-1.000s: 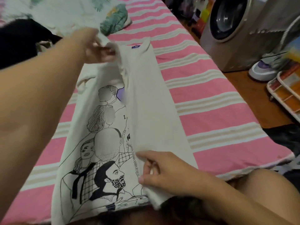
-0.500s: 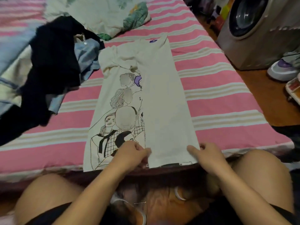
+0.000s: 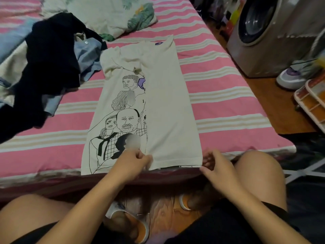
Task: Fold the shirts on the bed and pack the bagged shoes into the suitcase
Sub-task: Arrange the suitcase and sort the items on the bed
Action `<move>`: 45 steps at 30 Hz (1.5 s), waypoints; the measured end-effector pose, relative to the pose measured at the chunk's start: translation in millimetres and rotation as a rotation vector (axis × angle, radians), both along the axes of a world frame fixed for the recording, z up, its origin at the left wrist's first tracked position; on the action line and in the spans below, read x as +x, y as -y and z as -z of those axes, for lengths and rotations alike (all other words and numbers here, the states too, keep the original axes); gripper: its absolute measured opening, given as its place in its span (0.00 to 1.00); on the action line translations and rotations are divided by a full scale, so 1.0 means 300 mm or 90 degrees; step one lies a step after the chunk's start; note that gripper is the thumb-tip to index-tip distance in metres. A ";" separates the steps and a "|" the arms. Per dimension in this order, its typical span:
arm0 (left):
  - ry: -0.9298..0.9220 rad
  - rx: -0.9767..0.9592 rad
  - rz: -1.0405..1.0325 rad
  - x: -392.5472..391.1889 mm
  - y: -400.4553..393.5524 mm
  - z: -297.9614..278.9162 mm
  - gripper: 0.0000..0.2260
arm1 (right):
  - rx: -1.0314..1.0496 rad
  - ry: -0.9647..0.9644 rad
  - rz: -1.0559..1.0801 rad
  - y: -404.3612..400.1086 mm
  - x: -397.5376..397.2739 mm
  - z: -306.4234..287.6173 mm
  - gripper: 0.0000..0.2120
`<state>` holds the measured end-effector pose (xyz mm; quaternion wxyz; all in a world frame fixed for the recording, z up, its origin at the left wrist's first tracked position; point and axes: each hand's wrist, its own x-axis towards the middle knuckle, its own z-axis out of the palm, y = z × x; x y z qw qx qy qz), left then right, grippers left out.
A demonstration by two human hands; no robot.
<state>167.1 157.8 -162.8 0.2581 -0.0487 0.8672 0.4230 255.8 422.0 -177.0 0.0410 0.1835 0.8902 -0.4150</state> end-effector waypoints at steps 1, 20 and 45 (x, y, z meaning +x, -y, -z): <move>-0.015 -0.009 -0.001 0.002 -0.003 0.011 0.13 | 0.048 -0.023 -0.016 0.006 0.011 0.010 0.14; -0.023 -0.008 0.008 -0.008 0.007 0.013 0.12 | 0.540 -0.215 -0.152 0.068 0.007 0.048 0.13; -0.041 0.031 -0.043 0.028 0.012 0.033 0.13 | 0.569 -0.218 -0.134 0.038 0.010 0.046 0.09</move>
